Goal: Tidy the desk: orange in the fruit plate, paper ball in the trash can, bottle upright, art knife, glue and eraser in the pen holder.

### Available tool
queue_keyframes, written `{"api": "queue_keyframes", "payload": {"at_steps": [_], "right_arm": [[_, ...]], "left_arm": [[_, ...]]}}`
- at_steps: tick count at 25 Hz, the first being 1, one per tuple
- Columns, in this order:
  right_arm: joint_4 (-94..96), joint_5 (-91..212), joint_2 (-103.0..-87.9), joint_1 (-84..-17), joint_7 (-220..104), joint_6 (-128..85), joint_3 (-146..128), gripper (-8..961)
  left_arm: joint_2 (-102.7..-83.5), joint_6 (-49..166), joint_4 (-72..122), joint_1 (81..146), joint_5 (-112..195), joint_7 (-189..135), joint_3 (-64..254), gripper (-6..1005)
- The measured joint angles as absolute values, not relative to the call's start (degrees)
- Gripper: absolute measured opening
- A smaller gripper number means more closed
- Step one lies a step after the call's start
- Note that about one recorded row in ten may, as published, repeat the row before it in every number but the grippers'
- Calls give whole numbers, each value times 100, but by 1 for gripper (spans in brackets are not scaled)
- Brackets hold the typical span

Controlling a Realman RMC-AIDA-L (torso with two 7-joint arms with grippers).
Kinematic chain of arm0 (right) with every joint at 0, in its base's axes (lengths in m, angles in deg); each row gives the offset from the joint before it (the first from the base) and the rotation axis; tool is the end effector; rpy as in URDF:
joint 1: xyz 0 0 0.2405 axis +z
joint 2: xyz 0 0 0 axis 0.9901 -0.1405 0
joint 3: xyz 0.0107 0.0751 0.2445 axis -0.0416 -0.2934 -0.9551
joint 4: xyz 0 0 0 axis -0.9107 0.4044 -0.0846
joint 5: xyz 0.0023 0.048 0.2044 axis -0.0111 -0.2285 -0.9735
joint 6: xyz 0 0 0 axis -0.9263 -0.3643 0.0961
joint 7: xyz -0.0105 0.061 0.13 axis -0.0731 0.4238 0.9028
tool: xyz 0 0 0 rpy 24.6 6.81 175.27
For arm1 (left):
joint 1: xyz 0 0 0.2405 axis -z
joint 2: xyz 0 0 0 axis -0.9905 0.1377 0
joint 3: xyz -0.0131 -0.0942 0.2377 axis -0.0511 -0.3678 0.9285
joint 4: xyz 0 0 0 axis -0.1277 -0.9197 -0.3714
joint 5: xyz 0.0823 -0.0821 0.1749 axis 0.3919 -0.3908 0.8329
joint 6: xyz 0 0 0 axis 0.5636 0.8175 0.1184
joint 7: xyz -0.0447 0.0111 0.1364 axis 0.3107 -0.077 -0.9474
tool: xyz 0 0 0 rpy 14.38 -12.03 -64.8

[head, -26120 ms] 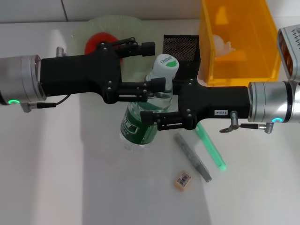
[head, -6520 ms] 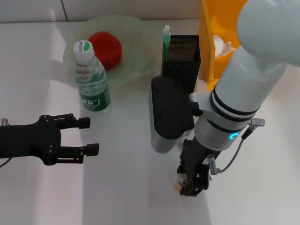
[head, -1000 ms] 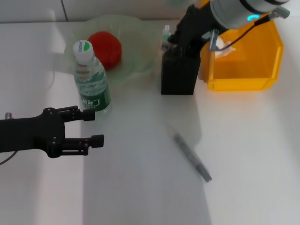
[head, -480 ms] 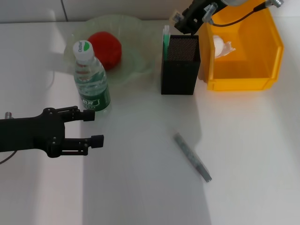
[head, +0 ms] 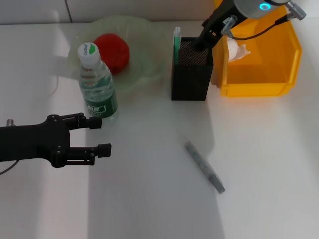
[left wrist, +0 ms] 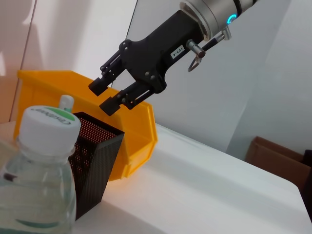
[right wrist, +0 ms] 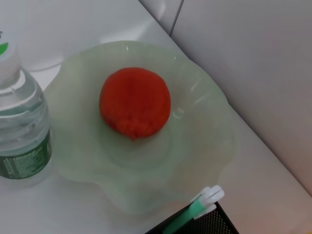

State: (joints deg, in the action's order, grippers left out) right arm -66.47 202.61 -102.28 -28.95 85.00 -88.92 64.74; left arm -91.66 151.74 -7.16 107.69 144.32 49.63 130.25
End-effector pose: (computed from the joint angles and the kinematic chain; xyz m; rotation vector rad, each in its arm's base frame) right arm 0.0758 0.4244 -0.0088 -2.5085 0.4178 -0.4004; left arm -0.2916 0.2850 0.0250 -2.8501 -0.6868 -0.7664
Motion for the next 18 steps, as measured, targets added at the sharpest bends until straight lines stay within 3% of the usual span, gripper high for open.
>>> {"api": "queue_keyframes", "payload": {"at_steps": [1, 3, 14, 18], "right_arm": [[-6691, 20255, -10229, -2925, 8503, -8892, 6473, 276], [-6846, 20248, -10229, -2996, 8527, -8919, 6471, 504], [-8430, 20221, -10249, -3310, 9493, -10602, 6591, 514], [-8341, 19934, -10252, -3717, 10059, -10804, 7180, 512]], "left_arm": [[-9171, 15174, -717, 10771, 14432, 4959, 13025, 846], [-9171, 15174, -717, 10771, 14432, 4959, 13025, 846], [-9116, 15209, -716, 10767, 14454, 4940, 13036, 846], [-9111, 15210, -768, 10766, 14608, 4910, 13043, 846]]}}
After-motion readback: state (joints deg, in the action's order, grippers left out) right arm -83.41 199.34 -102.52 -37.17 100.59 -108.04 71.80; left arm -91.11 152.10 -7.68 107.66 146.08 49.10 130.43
